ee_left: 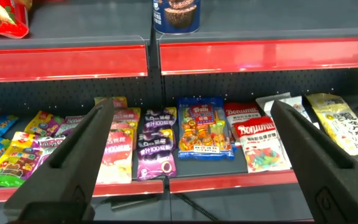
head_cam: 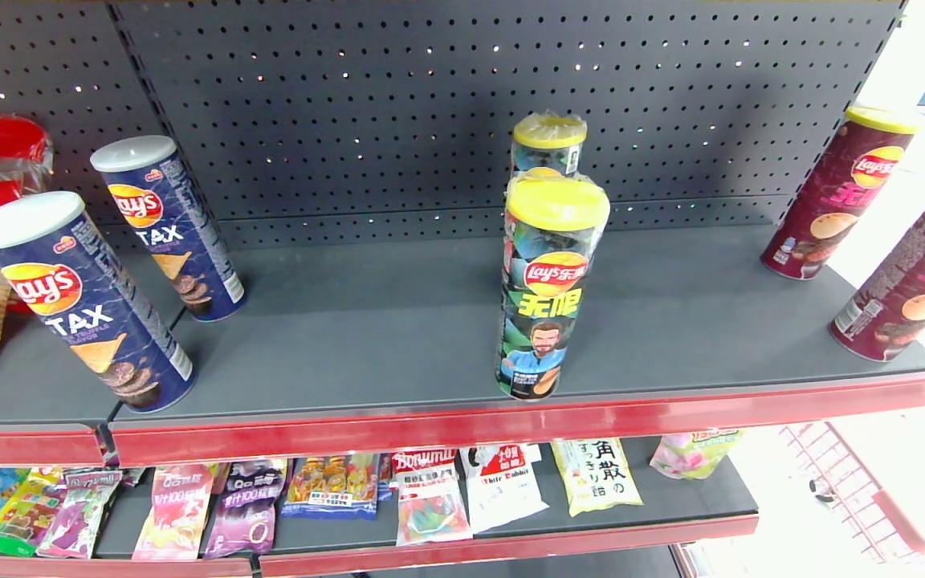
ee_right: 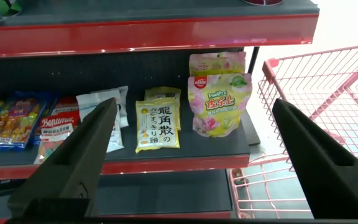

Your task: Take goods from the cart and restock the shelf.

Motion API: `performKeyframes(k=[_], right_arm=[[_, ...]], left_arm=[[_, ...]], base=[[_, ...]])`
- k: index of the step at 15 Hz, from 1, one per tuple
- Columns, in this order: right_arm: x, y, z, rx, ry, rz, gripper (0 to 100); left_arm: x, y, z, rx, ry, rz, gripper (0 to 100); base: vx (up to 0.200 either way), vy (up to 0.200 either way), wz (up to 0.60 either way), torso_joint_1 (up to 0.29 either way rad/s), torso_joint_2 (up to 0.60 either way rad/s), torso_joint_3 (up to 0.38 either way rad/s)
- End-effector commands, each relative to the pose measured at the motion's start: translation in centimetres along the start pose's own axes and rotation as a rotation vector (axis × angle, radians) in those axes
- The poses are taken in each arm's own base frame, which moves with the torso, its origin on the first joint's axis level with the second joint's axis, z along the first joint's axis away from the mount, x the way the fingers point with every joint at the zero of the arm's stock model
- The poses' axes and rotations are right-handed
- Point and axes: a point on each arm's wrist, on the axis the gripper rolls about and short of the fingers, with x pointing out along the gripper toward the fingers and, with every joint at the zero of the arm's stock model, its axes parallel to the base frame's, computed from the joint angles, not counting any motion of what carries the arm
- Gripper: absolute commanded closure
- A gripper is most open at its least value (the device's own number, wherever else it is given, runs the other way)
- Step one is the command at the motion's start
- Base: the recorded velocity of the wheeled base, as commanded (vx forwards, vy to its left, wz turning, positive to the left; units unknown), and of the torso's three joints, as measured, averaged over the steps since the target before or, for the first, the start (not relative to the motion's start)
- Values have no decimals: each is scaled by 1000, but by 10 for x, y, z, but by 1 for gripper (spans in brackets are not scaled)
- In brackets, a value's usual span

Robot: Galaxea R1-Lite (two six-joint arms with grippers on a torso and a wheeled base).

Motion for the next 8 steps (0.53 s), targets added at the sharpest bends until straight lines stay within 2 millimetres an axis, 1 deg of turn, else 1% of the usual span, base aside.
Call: performKeyframes(k=[1,8], right_arm=[[0,0,0,2,-1,0,0],[0,0,0,2,-1,0,0]], left_arm=[[0,0,0,0,0,-1,0],[0,0,0,0,0,1,0]], base=[[0,0,0,0,0,0],[0,0,0,0,0,0]])
